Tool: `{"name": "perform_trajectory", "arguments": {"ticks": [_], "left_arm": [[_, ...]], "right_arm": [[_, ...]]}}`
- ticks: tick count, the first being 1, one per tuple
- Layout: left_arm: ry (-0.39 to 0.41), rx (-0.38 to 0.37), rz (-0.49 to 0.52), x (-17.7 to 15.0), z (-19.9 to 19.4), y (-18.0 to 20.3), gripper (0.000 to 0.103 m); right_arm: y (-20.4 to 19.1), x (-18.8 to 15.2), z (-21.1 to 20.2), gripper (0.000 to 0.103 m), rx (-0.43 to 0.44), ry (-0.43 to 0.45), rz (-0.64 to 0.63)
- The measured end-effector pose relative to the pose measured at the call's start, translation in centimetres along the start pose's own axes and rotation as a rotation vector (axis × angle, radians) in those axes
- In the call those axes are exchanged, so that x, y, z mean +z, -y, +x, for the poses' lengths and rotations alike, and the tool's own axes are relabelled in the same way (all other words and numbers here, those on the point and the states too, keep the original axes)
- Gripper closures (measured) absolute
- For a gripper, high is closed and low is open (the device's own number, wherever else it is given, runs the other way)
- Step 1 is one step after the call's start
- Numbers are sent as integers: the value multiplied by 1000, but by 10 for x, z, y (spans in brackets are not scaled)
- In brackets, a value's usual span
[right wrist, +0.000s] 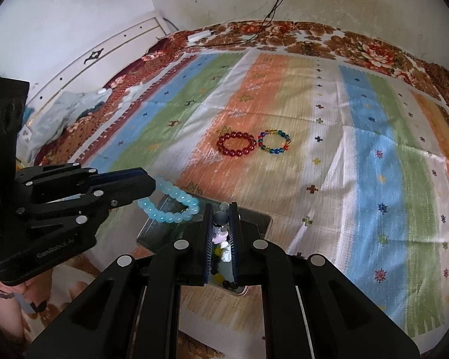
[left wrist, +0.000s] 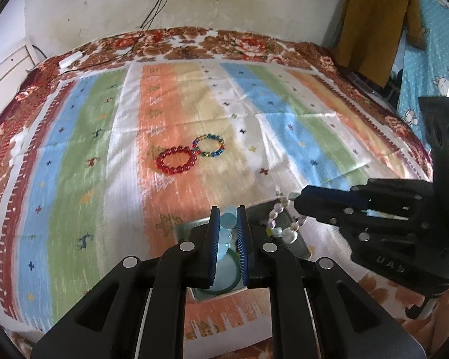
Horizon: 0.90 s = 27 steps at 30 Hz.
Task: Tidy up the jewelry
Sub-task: 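Carry both held bracelets over the tin box and open both tools, then move both open tools back to the red and multicolour bracelets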
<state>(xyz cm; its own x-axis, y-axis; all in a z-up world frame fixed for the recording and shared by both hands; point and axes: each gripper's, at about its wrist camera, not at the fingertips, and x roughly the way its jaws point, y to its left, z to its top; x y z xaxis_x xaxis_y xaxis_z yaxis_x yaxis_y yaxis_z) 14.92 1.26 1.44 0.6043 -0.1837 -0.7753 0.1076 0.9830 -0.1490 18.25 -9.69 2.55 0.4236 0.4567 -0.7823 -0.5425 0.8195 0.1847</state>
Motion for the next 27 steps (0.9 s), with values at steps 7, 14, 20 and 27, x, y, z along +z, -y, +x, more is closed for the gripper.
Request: {"name": "perform_trajectory", "arguments": {"ticks": [7,14,20,27], "left_arm": [[-16,65,2,1,2,-6,70],[-23,132,4,2,7,-15,55],[-34,160,-13,5,14,-26,46],[-27,180,-33,11,21,-35,34]], "right_arm": [[-1,-1,4,54,-39,-6,-22],[14,2,7,53,-91,13,20],[29,6,12,48,-132,43,47],[36,12,18,41,-140,68,59]]}}
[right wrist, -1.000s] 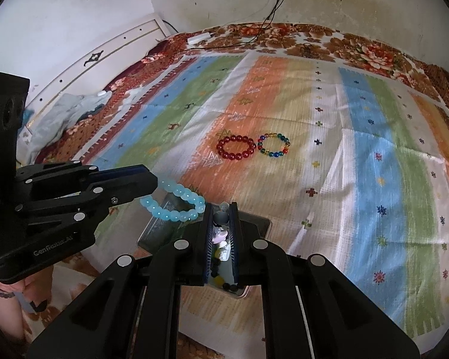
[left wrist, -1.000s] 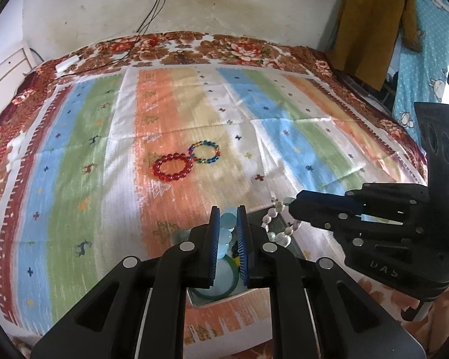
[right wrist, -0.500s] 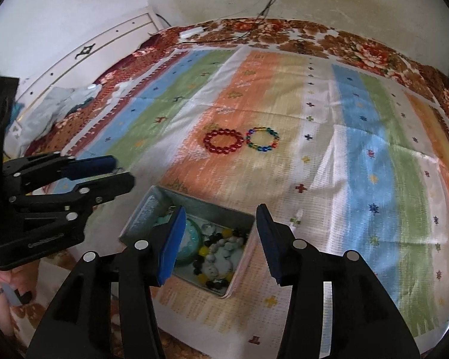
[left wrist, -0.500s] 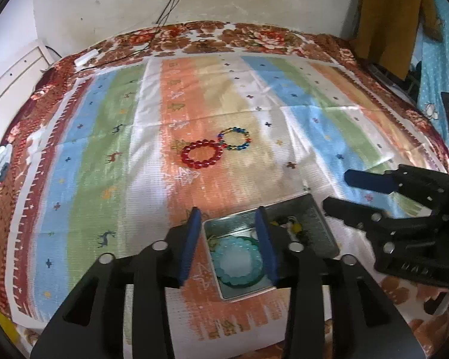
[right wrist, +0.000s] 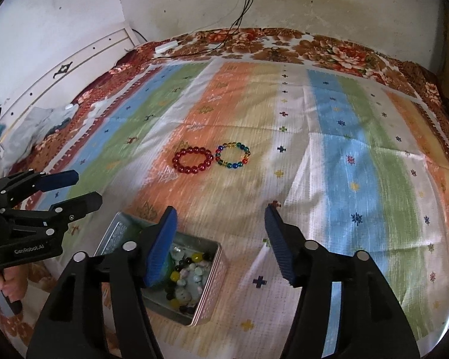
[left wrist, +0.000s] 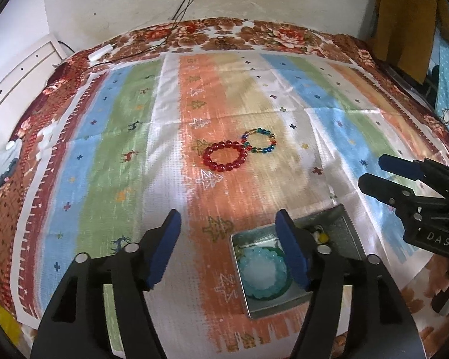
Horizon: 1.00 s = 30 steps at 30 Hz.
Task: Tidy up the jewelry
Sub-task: 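Move both open tools back to the red and multicolour bracelets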
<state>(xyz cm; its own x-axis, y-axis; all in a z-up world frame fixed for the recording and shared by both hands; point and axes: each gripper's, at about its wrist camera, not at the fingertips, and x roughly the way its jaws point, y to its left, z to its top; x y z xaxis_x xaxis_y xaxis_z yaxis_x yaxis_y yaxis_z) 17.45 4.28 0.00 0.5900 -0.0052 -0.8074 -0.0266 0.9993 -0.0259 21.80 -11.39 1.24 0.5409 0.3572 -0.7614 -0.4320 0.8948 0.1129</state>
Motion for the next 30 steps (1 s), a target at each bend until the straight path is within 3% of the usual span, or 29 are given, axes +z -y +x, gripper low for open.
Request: {"name": "perform_trajectory", "arguments": {"ticks": [22,30], "left_arm": [[-36,29,-44,47,51,-23,31],[-66,4,-69,57,69,-29,28]], "right_arm": [[20,32,52,39,14,-38,66],[25,40,67,39,25,-62,90]]}}
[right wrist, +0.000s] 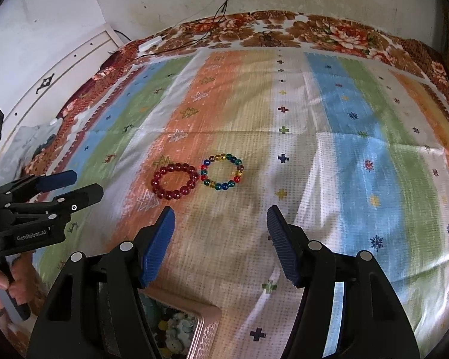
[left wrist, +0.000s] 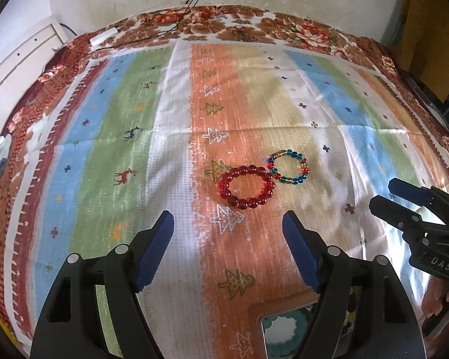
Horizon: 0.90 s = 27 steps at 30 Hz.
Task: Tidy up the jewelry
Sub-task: 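Move both open tools back to the red and multicolour bracelets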
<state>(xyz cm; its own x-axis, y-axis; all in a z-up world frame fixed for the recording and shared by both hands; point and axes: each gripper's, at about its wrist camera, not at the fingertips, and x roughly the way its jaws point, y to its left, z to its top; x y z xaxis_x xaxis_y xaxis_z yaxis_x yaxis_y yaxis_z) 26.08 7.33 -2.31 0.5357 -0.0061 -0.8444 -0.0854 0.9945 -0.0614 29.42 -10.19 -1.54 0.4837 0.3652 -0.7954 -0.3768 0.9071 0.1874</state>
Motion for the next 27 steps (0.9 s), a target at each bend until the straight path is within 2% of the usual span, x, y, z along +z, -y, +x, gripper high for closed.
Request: {"name": "perform_trajectory", "arguments": {"ticks": [14,19,27], "left_arm": [[-78,-32,-38,19,42,-11,28],[-112,-75,-72,25,55,-16,28],[-158,-94,-82,31,77,-18,28]], "right_arm": [[0,20,34,39,10,-51,-1],[5,24,48,39,18,-78,17],[11,33,71,39,25,-110,40]]}}
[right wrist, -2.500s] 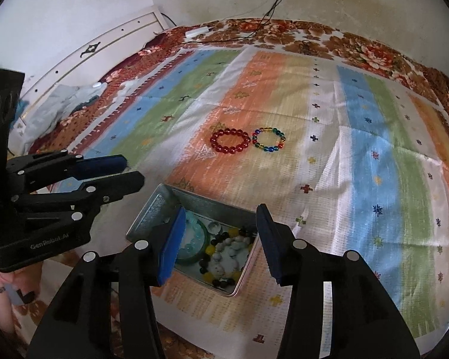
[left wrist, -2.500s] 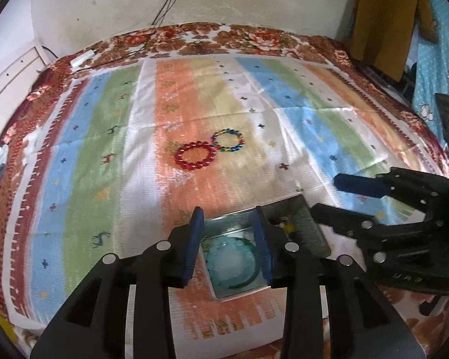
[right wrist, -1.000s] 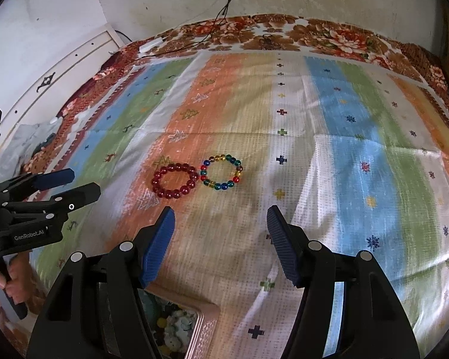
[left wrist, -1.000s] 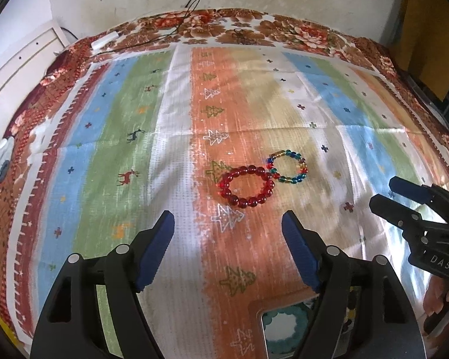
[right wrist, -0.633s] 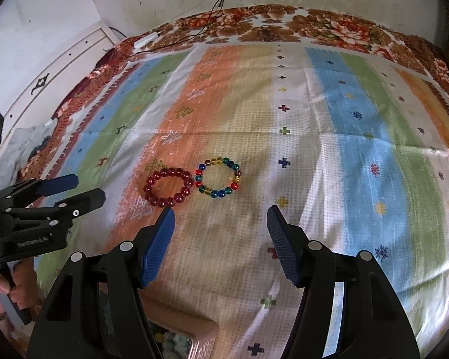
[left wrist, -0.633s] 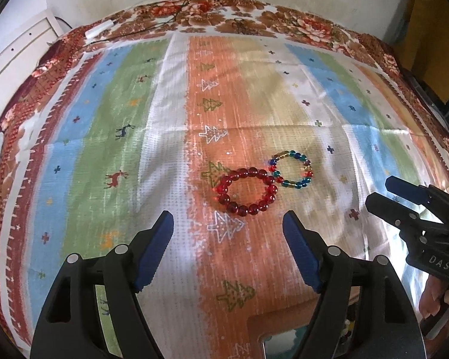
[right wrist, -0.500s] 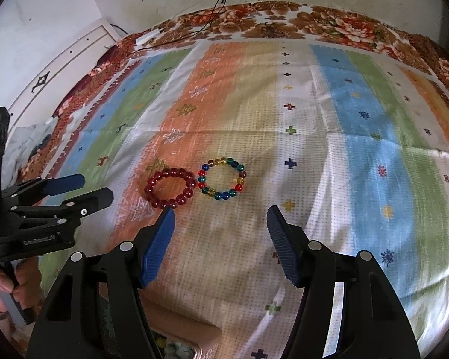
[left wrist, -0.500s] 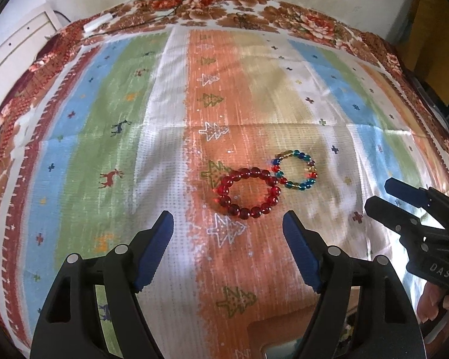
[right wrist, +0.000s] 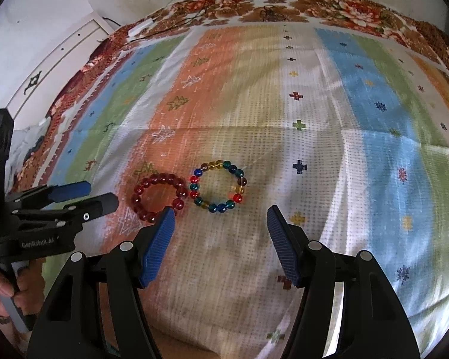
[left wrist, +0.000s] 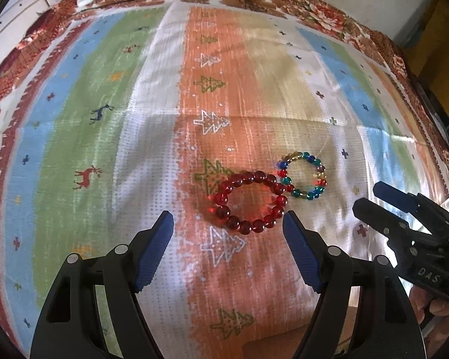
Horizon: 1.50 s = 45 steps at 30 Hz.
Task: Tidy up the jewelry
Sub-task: 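Move both open tools back to the red and multicolour bracelets, then grasp the red bead bracelet with the left tool while the right tool grasps the multicolour bracelet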
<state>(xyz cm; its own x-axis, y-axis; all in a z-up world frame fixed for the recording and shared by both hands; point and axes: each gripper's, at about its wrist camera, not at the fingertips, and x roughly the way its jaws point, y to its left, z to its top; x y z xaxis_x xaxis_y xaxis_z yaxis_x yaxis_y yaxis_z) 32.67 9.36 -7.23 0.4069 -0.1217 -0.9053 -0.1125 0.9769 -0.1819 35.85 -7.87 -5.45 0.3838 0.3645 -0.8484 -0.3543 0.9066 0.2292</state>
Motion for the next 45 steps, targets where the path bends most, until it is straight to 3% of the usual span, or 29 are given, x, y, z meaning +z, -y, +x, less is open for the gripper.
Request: {"name": "perform_trajectory", "arguments": {"ticks": [5,14,24,27,29,32,33,34,35,38,40,45], "left_arm": [[-23,3,-3,5,14,-4,29],[-65,-19,13,14,35,-4,36],[-78,-12,25,20,54,-6,51],[-86,-65,24,19,56,-5,57],[-82,-29,31,17,59,-3,68],[-76,12,52,15,60,-1,75],[-75,24,58,14,60,-1,79],[-73,24,65,13,61,0,86],[-74,22,72,13,61,0,86],[-70,38,119,11,62,4,87],[-74,36,125,12,61,4,90],[-71,18,67,15,53,-5,90]], "right_arm": [[6,8,15,39,20,-17,35],[5,16,42,39,-17,-60,19],[7,22,66,39,-58,-82,0],[5,23,69,39,-73,-96,-11],[6,25,71,39,-72,-108,-3],[3,25,74,39,-84,-120,-26],[2,25,75,45,-86,-120,-27],[1,25,75,61,-87,-120,-29],[0,25,76,70,-88,-121,-29],[0,23,77,75,-78,-132,-36],[3,22,77,92,-86,-136,-42],[4,18,70,93,-56,-140,-48]]}}
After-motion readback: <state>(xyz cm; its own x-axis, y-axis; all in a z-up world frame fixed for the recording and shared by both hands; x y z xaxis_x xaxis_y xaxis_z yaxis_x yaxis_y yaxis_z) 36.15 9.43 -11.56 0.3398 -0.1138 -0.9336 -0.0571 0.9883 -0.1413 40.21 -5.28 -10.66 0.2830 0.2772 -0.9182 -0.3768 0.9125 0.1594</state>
